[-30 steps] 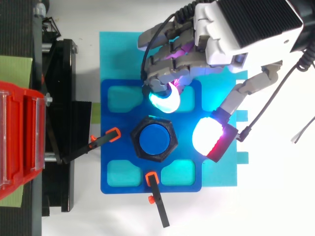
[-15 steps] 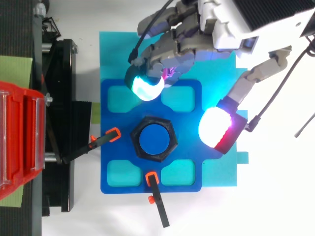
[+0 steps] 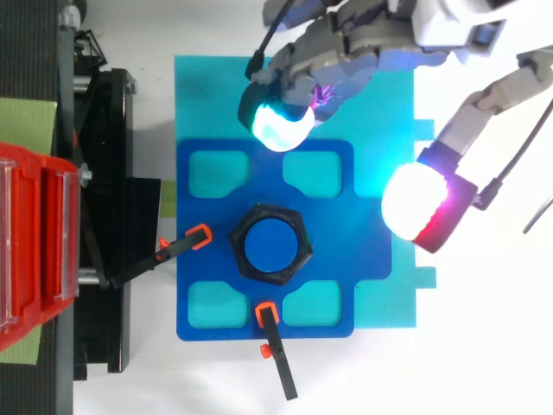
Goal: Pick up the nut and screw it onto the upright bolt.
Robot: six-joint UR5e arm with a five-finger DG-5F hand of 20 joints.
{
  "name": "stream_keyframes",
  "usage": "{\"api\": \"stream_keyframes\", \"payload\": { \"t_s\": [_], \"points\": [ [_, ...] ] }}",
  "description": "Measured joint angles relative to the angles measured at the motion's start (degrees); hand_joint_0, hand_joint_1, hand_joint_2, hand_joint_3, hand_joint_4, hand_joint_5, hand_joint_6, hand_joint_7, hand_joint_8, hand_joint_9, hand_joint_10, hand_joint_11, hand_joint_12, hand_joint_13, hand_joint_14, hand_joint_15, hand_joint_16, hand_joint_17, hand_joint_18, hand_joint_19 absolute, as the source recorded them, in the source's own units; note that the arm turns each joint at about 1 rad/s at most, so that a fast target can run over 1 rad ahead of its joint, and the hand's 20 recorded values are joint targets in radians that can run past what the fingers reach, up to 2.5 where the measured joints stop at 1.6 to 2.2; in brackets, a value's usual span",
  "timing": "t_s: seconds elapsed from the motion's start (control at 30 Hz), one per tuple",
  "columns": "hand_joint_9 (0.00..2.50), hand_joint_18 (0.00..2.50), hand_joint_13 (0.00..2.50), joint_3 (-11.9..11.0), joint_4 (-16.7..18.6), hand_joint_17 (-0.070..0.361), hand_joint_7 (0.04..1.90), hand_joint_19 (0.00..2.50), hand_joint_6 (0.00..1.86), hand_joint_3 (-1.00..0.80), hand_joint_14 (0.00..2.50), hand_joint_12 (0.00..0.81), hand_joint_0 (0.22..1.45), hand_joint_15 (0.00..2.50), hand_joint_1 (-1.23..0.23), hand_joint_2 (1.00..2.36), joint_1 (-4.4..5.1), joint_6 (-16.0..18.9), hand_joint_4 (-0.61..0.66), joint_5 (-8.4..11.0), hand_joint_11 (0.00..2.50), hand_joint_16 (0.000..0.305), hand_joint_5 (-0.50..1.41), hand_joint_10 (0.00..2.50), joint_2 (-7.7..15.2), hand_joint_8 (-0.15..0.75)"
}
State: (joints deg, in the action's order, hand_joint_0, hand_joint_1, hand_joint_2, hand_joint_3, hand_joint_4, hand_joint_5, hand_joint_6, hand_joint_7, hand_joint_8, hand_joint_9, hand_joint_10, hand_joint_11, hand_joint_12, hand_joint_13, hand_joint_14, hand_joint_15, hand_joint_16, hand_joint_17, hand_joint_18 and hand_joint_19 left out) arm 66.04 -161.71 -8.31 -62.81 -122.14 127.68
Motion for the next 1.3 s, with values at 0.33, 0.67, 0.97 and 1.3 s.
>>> {"api": "stream_keyframes", "payload": {
  "t_s": [0.33, 0.67, 0.97, 1.3],
  "points": [
    [0.79, 0.11, 0.52, 0.0, -9.8, 0.137, 0.77, 0.0, 0.5, -0.5, 0.0, 0.425, 0.48, 0.0, -0.45, 1.0, -0.68, -7.2, 0.28, 1.48, 0.0, 0.061, -0.13, 0.0, -4.0, 0.313],
    [0.52, 0.0, 0.22, 4.0, -14.4, 0.091, 0.73, 0.0, 0.5, -0.5, 0.0, 0.352, 0.5, 0.0, -0.44, 1.0, -0.31, -9.0, 0.19, 7.14, 0.0, 0.041, -0.18, 0.0, -11.3, 0.252],
    [0.39, 0.0, 0.13, 12.2, -11.3, 0.091, 0.67, 0.0, 0.5, -0.5, 0.0, 0.344, 0.51, 0.0, -0.45, 1.0, 0.5, -7.9, 0.18, 12.33, 0.0, 0.04, -0.21, 0.0, -17.5, 0.248],
    [0.22, 0.0, 0.0, 15.5, -5.3, 0.091, 0.64, 0.0, 0.5, -0.5, 0.0, 0.334, 0.52, 0.0, -0.44, 1.0, 0.85, 1.9, 0.16, 16.89, 0.0, 0.041, -0.23, 0.0, -18.9, 0.224]
  ]
}}
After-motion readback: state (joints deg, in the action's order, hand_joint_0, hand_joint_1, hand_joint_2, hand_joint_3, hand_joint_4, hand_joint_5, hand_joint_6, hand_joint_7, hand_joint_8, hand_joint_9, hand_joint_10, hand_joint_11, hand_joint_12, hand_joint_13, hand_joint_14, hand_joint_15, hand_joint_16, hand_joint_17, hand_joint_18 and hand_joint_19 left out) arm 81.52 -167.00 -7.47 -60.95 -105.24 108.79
